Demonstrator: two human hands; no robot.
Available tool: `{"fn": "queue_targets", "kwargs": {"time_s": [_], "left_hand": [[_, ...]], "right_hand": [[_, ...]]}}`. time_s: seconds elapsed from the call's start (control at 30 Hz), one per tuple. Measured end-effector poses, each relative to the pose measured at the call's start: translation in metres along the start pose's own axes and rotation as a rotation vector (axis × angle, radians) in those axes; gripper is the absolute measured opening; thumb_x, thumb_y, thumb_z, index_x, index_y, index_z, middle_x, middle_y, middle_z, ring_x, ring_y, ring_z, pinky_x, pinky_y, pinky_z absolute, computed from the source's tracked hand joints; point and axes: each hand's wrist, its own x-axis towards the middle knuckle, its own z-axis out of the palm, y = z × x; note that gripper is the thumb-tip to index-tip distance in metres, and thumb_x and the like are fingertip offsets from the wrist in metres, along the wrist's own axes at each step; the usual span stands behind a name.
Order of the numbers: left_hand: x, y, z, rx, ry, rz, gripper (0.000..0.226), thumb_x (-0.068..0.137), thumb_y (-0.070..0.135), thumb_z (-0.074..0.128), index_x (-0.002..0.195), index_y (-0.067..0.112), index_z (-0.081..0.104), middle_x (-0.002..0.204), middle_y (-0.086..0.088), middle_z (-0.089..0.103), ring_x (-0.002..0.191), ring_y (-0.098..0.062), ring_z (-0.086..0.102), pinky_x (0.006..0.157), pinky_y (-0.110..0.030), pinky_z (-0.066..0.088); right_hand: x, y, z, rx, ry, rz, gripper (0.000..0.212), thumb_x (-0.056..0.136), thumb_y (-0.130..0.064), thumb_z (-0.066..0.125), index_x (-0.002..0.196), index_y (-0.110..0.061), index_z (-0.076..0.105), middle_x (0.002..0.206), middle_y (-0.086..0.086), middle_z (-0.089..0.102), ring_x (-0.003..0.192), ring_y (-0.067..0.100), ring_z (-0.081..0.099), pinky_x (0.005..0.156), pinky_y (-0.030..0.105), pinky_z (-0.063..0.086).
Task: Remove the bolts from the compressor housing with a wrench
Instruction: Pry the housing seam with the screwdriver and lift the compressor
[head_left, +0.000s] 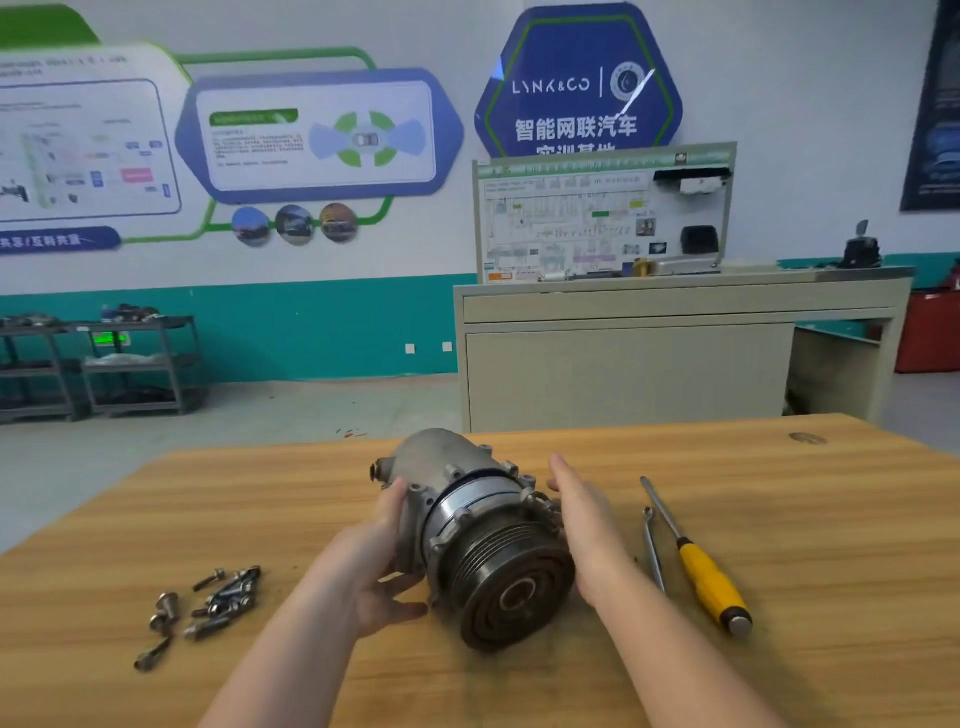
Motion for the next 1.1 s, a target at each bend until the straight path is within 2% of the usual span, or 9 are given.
{"fn": "queue_targets", "kwargs": {"time_s": [0.1, 0.17, 0.23, 0.3, 0.37, 0.5, 0.67, 0.9, 1.1], "left_hand": [[0.003, 0.003, 0.011, -0.039, 0.007, -0.038, 0.070, 0.084, 0.061, 0.059, 0.119, 0.001, 0.052, 0.108, -0.021, 0.062, 0.097, -0.036, 0.060, 0.083, -0.050, 0.051], [0.005, 0.004, 0.019, -0.067, 0.030, -0.107, 0.078, 0.083, 0.064, 0.059, 0.122, -0.003, 0.049, 0.109, -0.021, 0.062, 0.100, -0.039, 0.060, 0.094, -0.052, 0.045], [0.005, 0.004, 0.028, -0.080, 0.055, -0.170, 0.078, 0.084, 0.068, 0.053, 0.118, -0.002, 0.049, 0.107, -0.024, 0.063, 0.100, -0.042, 0.058, 0.101, -0.057, 0.035], [0.004, 0.004, 0.039, -0.214, 0.031, -0.211, 0.075, 0.085, 0.066, 0.053, 0.114, -0.003, 0.055, 0.093, -0.026, 0.068, 0.088, -0.043, 0.065, 0.084, -0.056, 0.046], [0.006, 0.005, 0.048, -0.343, 0.014, -0.196, 0.066, 0.086, 0.061, 0.055, 0.115, 0.001, 0.060, 0.092, -0.025, 0.070, 0.083, -0.041, 0.069, 0.072, -0.051, 0.054], [0.017, 0.000, 0.059, -0.433, 0.091, -0.090, 0.063, 0.085, 0.055, 0.056, 0.117, 0.001, 0.058, 0.102, -0.024, 0.068, 0.088, -0.044, 0.068, 0.085, -0.056, 0.054], [0.021, -0.007, 0.061, -0.395, 0.204, -0.018, 0.061, 0.084, 0.053, 0.057, 0.115, 0.001, 0.052, 0.104, -0.024, 0.065, 0.086, -0.043, 0.067, 0.081, -0.056, 0.056], [0.029, -0.008, 0.056, -0.295, 0.163, 0.057, 0.057, 0.086, 0.051, 0.058, 0.114, 0.002, 0.054, 0.100, -0.024, 0.067, 0.082, -0.041, 0.068, 0.077, -0.052, 0.057], [0.037, -0.007, 0.046, -0.253, 0.071, 0.056, 0.054, 0.086, 0.053, 0.058, 0.111, 0.004, 0.058, 0.095, -0.023, 0.070, 0.075, -0.039, 0.070, 0.057, -0.039, 0.057]], "right_hand": [[0.005, -0.006, 0.001, 0.084, -0.228, 0.254, 0.058, 0.075, -0.070, 0.061, 0.105, -0.020, 0.059, 0.102, 0.011, 0.072, 0.092, 0.030, 0.070, 0.086, 0.045, 0.055], [0.011, -0.009, 0.002, 0.111, -0.293, 0.337, 0.069, 0.067, -0.073, 0.067, 0.106, -0.016, 0.059, 0.091, 0.016, 0.074, 0.084, 0.035, 0.072, 0.076, 0.045, 0.058], [0.018, -0.012, 0.005, 0.092, -0.331, 0.386, 0.080, 0.063, -0.074, 0.069, 0.111, -0.011, 0.059, 0.095, 0.019, 0.073, 0.084, 0.036, 0.072, 0.074, 0.044, 0.058], [0.025, -0.016, 0.009, 0.069, -0.347, 0.370, 0.072, 0.067, -0.068, 0.071, 0.108, -0.010, 0.061, 0.094, 0.019, 0.073, 0.081, 0.036, 0.072, 0.072, 0.042, 0.058], [0.030, -0.018, 0.013, 0.058, -0.370, 0.335, 0.053, 0.074, -0.057, 0.072, 0.102, -0.012, 0.064, 0.080, 0.015, 0.074, 0.068, 0.030, 0.073, 0.057, 0.033, 0.057], [0.034, -0.015, 0.017, 0.071, -0.419, 0.303, 0.044, 0.076, -0.048, 0.073, 0.095, -0.008, 0.070, 0.080, 0.015, 0.074, 0.062, 0.028, 0.072, 0.050, 0.030, 0.055], [0.038, -0.003, 0.018, 0.090, -0.404, 0.253, 0.059, 0.059, -0.049, 0.082, 0.102, -0.010, 0.072, 0.088, 0.015, 0.074, 0.072, 0.030, 0.071, 0.069, 0.036, 0.055], [0.037, 0.005, 0.016, 0.074, -0.315, 0.176, 0.065, 0.048, -0.054, 0.077, 0.097, -0.011, 0.074, 0.090, 0.014, 0.075, 0.085, 0.033, 0.071, 0.086, 0.047, 0.056], [0.030, 0.008, 0.019, 0.129, -0.214, 0.137, 0.063, 0.052, -0.048, 0.078, 0.099, -0.008, 0.070, 0.083, 0.013, 0.075, 0.075, 0.033, 0.073, 0.070, 0.044, 0.060]]}}
